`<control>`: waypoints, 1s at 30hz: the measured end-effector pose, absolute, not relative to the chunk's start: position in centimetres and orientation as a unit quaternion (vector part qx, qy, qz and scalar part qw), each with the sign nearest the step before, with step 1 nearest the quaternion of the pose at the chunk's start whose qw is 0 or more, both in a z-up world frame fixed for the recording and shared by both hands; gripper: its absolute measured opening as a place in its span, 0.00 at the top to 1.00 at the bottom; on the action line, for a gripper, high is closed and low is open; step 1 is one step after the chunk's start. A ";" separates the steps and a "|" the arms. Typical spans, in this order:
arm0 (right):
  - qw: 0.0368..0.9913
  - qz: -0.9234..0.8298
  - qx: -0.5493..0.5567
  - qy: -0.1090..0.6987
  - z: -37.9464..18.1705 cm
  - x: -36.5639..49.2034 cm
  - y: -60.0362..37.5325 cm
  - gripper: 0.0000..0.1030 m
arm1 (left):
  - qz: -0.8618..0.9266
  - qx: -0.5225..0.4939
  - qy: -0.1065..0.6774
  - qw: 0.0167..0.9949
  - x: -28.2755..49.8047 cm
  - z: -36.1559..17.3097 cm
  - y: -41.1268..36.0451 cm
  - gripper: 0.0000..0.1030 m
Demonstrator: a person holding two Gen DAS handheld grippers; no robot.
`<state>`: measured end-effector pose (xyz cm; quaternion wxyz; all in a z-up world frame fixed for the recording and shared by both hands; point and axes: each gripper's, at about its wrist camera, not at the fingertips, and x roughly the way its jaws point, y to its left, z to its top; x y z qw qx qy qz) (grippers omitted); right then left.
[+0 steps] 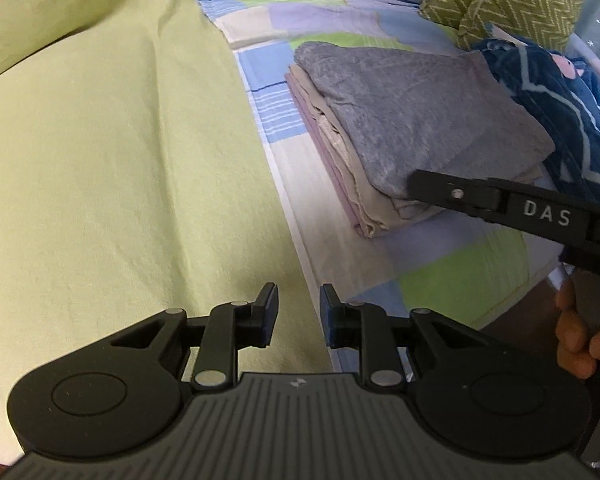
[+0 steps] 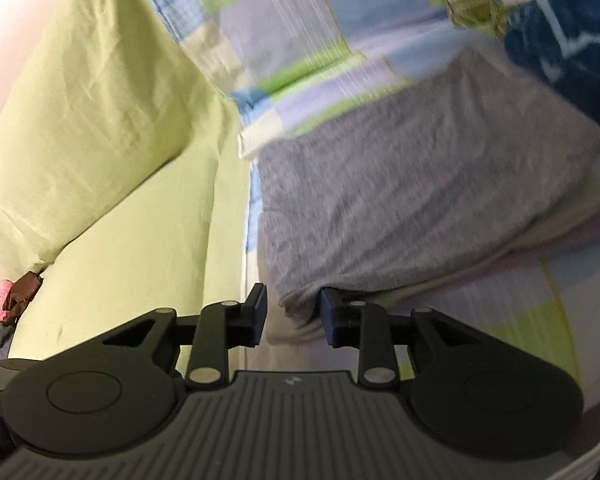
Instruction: Fold clothes
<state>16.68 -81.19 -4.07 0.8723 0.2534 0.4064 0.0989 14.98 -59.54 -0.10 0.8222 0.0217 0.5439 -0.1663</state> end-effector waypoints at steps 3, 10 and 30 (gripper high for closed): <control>0.868 0.101 0.250 0.416 -4.8 17.1 -80.5 0.75 | -0.171 0.020 0.543 0.822 15.0 -0.2 -59.6 0.73; 0.854 0.104 0.289 0.420 -5.7 16.5 -80.1 0.91 | -0.174 0.022 0.546 0.819 14.8 -0.6 -59.5 0.73; 0.845 0.161 0.274 0.431 -5.5 17.4 -80.6 1.00 | -0.174 0.031 0.535 0.826 14.4 -0.1 -60.4 0.73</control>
